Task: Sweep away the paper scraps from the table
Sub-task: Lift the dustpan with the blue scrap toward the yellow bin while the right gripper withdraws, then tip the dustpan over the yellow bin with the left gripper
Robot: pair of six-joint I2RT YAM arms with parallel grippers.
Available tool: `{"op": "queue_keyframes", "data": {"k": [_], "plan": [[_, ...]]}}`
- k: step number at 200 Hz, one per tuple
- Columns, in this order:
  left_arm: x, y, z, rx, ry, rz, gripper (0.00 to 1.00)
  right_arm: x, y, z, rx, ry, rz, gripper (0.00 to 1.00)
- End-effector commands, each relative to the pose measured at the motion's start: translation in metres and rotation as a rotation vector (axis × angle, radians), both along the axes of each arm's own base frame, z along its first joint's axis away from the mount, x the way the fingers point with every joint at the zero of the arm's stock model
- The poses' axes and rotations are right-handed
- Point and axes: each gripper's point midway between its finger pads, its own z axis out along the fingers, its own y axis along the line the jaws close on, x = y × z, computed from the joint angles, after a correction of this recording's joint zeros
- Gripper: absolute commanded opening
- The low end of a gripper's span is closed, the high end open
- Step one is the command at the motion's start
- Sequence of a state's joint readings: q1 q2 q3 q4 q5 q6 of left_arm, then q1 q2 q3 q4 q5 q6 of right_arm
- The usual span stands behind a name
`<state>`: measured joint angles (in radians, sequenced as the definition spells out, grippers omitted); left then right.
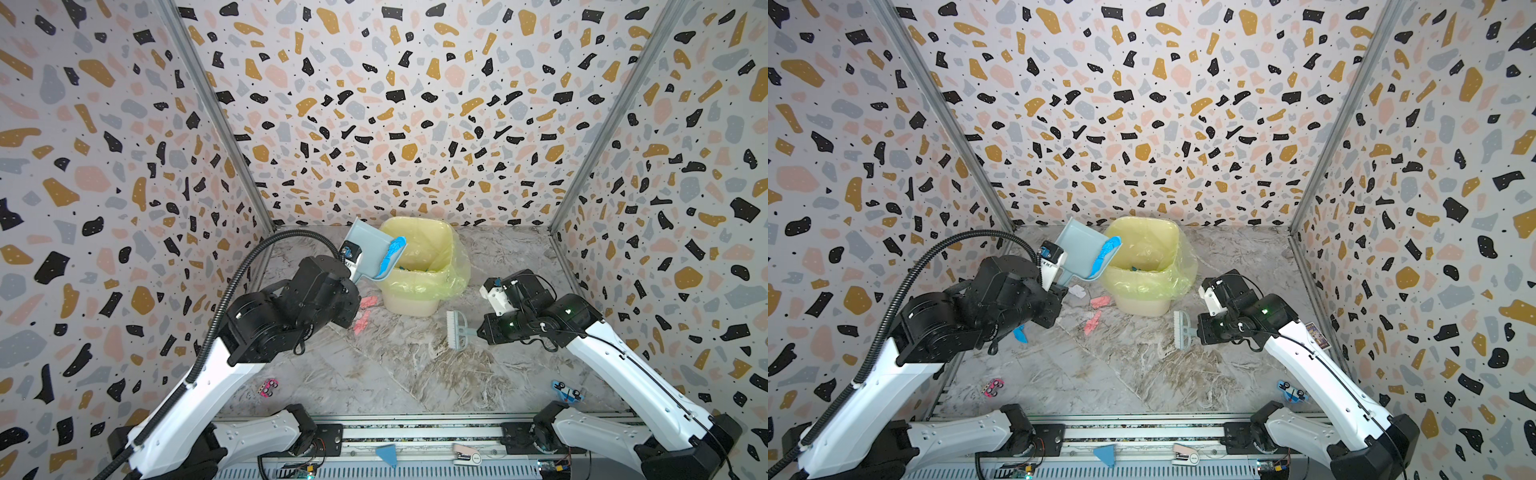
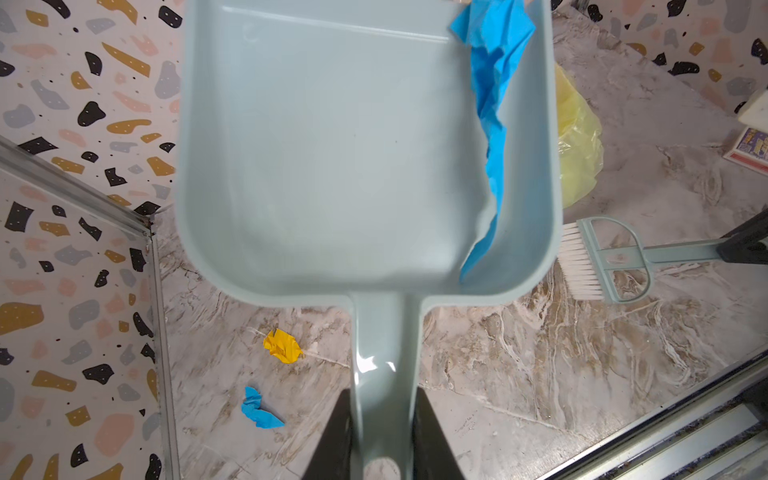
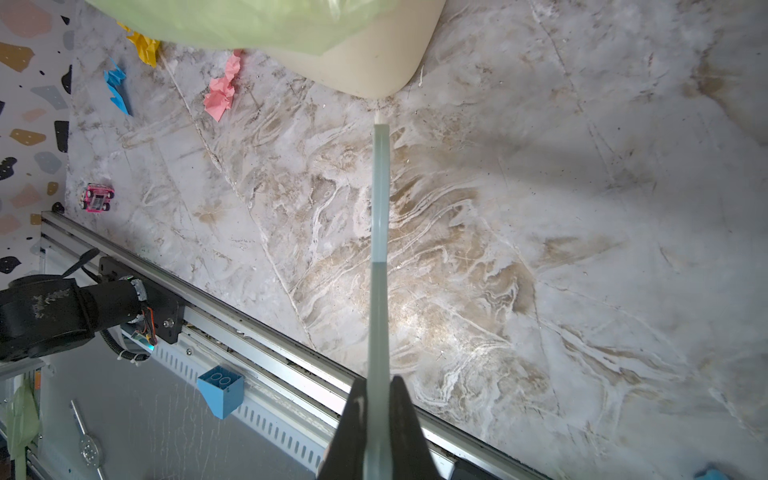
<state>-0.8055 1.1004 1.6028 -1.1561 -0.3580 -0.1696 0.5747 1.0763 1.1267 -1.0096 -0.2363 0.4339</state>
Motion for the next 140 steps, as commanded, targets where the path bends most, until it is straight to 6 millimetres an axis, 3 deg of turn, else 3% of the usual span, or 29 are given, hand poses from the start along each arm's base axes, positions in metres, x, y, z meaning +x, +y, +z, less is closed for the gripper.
{"op": "queue_keyframes", "data": {"k": [1,71,109,140], "plan": [[0.017,-0.011,0.012,-0.014,-0.045,-0.038,0.14,-0.002,-0.004,0.004,0.017,-0.011,-0.013,0.0],[0.075,-0.008,-0.002,0.083,-0.032,-0.003,0.14,0.003,-0.005,0.005,0.046,-0.004,-0.019,0.0],[0.093,-0.017,-0.023,0.186,0.03,-0.035,0.15,0.006,-0.006,0.008,0.042,0.014,-0.019,0.0],[0.105,-0.017,-0.023,0.256,0.028,-0.027,0.14,0.014,-0.008,0.011,0.03,0.024,-0.012,0.0]]}}
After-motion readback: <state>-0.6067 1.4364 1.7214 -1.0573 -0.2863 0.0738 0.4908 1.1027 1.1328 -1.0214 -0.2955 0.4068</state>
